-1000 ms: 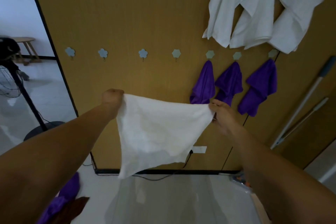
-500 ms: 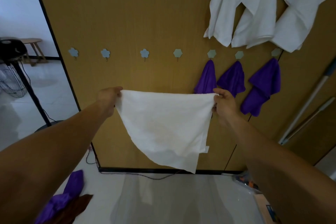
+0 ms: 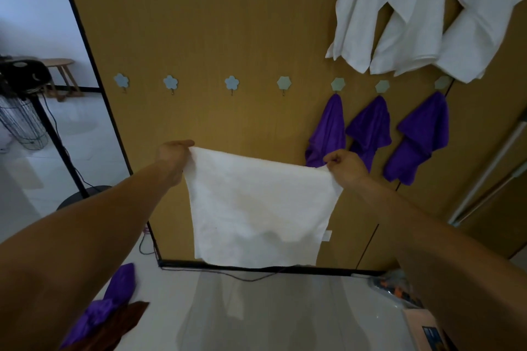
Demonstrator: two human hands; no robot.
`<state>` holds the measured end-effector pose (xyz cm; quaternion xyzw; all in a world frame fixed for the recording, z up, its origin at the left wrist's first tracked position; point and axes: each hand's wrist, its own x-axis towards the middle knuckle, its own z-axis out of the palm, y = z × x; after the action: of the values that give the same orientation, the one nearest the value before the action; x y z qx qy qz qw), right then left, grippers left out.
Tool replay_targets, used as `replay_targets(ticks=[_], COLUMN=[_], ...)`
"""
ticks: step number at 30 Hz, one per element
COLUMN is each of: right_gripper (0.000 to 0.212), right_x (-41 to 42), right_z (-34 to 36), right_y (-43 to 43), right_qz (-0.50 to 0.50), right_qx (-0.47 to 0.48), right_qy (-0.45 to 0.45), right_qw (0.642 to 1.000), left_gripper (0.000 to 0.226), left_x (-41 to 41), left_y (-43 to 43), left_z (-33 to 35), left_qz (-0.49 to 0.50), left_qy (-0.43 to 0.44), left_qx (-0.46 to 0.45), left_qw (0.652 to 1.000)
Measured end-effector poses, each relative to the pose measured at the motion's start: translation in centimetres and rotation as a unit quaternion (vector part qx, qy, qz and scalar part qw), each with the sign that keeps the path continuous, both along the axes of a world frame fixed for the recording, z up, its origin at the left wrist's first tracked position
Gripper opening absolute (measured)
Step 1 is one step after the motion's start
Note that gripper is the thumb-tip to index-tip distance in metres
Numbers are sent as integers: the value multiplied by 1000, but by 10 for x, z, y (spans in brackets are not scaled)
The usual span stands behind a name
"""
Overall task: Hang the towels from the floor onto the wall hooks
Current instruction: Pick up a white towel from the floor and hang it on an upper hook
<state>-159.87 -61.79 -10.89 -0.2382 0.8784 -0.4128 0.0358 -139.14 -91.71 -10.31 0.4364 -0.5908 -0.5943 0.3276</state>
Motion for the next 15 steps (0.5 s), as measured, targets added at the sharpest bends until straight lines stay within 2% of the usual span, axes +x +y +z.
replay_targets(ticks=[5,9,15], right_gripper=[26,34,30], right_x=[9,9,7], right_z=[5,12,13], right_y=[-6,-7,-13], right_qz=[66,55,-10], right_qx=[8,-26,-125], right_qy=[-49,-91,-165], right_qw=[997,994,978], left_gripper=[25,22,29], left_x=[1,4,8], left_y=[-1,-5,-11], left_z=[10,13,12], left_qz=[2,-21,-50], left_qy=[-22,-60,-115], left_qx=[-17,-18,-24], left_qw=[1000,998,992])
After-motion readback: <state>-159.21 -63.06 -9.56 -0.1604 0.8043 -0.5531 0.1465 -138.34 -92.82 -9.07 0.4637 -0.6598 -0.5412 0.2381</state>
